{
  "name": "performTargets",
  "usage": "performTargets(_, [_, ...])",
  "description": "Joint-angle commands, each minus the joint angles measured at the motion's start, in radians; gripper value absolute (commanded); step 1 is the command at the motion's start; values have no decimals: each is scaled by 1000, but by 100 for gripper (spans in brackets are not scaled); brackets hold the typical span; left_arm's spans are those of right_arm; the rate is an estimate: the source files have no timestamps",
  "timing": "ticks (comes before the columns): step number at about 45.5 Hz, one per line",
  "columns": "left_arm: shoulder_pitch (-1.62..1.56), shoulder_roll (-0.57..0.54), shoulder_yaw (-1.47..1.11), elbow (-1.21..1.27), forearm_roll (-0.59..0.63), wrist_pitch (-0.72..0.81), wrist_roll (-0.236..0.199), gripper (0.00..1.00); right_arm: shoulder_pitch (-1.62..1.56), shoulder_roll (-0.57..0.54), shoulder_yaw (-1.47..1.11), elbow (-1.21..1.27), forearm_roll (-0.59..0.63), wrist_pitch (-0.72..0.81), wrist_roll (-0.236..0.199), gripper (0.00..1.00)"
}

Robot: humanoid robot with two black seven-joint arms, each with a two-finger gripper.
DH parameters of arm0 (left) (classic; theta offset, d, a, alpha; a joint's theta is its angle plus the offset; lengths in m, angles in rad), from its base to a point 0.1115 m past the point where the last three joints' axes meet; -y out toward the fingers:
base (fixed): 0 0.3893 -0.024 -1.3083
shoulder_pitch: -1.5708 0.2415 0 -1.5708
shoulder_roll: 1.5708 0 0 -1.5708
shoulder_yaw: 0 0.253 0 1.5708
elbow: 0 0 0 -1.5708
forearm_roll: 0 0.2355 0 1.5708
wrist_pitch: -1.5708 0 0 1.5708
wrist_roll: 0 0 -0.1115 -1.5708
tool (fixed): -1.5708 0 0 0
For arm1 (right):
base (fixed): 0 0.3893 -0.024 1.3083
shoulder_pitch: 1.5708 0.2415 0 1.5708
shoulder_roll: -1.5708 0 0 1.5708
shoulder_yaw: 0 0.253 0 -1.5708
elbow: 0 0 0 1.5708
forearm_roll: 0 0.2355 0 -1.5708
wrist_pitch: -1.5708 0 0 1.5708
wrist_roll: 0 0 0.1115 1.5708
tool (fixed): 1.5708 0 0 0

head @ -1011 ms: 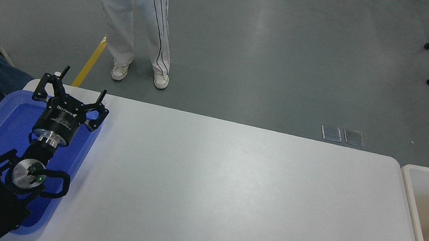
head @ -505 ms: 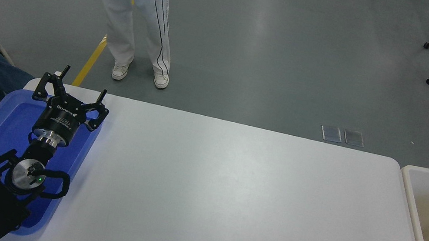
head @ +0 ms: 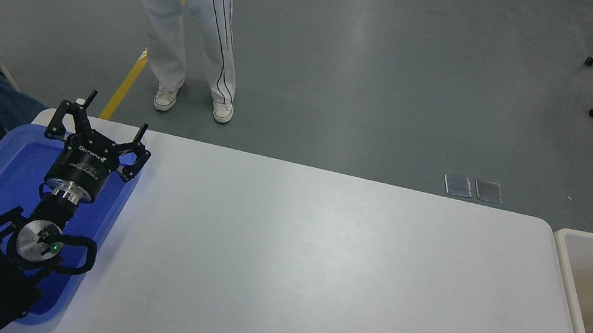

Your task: Pick up paper ball place in dustbin

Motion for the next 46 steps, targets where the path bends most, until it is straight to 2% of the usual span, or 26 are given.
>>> performTargets(1, [0,0,-1,-1,0,0,0,100,-273,-4,203,-110,6,-52,0,0])
performTargets(19, [0,0,-1,-1,0,0,0,100,-564,3,369,-118,60,-506,2,0])
performTargets(35, [0,0,-1,-1,0,0,0,100,-704,34,480,-196,60,-601,2,0])
performTargets(46, [0,0,-1,-1,0,0,0,100,-813,85,527,-248,79,-724,0,0])
